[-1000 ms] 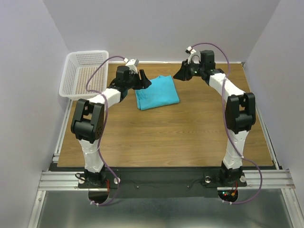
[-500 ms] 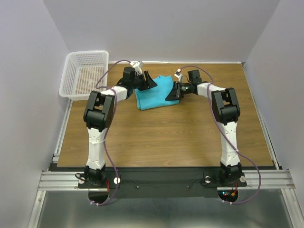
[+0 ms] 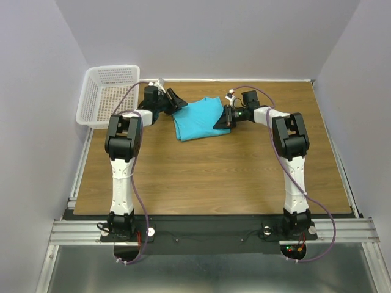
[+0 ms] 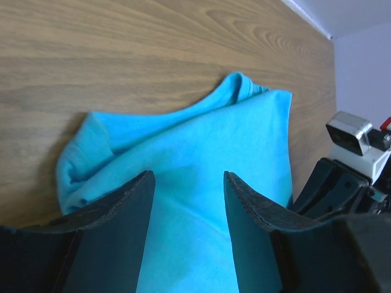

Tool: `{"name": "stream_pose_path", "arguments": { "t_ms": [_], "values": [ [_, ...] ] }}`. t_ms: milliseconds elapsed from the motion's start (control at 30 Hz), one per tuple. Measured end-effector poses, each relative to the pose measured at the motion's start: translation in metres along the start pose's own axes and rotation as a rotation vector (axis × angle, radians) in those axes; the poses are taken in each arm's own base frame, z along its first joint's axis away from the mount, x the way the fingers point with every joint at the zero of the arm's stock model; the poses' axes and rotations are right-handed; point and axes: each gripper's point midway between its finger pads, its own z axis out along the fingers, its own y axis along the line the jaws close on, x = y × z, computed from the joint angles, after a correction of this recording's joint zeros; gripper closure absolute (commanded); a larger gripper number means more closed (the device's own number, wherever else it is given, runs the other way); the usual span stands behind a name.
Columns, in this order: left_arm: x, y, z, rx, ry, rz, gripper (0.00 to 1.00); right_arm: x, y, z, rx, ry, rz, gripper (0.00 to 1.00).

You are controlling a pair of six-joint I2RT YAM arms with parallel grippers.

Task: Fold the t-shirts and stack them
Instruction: Fold the tshirt

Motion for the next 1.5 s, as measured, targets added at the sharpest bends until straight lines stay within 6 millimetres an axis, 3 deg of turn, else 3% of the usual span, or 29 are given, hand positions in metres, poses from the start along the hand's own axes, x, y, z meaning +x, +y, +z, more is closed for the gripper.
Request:
{"name": "stream_pose_path", "arguments": {
  "t_ms": [267,400,433,600,733,867,933,1033,1167,1333,1500],
  "values": [
    [-0.019,0.009,0.009,0.009,-0.024,-0.018,0.4,0.001,-0.008,-0.001,0.048,-0.007,0.002,0.85],
    [-0.023,0.005,0.01,0.008,-0.021,-0.007,0.39,0.0,-0.006,-0.003,0.054,-0.005,-0.032,0.68],
    [-0.025,0.005,0.01,0.008,-0.021,0.005,0.39,0.0,-0.002,-0.004,0.05,-0.003,-0.05,0.59],
    [-0.034,-0.002,0.008,0.013,-0.029,0.086,0.35,-0.009,0.02,-0.018,0.048,-0.008,-0.158,0.5],
    [-0.047,-0.022,-0.005,0.024,-0.04,0.161,0.33,-0.023,0.035,-0.037,0.074,-0.031,-0.236,0.45],
    [-0.074,-0.072,-0.036,0.065,-0.099,0.278,0.32,-0.038,0.047,-0.057,0.138,-0.061,-0.327,0.39],
    [-0.089,-0.106,-0.064,0.087,-0.156,0.353,0.3,-0.046,0.05,-0.069,0.198,-0.082,-0.365,0.17],
    [-0.096,-0.143,-0.114,0.079,-0.243,0.45,0.27,-0.057,0.048,-0.082,0.296,-0.111,-0.405,0.08],
    [-0.095,-0.175,-0.184,0.051,-0.368,0.559,0.21,-0.062,0.03,-0.09,0.414,-0.13,-0.389,0.07],
    [-0.071,-0.172,-0.244,-0.023,-0.444,0.622,0.2,-0.055,-0.001,-0.082,0.481,-0.106,-0.312,0.09],
    [-0.045,-0.158,-0.277,-0.077,-0.452,0.64,0.18,-0.046,-0.033,-0.067,0.507,-0.076,-0.232,0.13]
  ]
}}
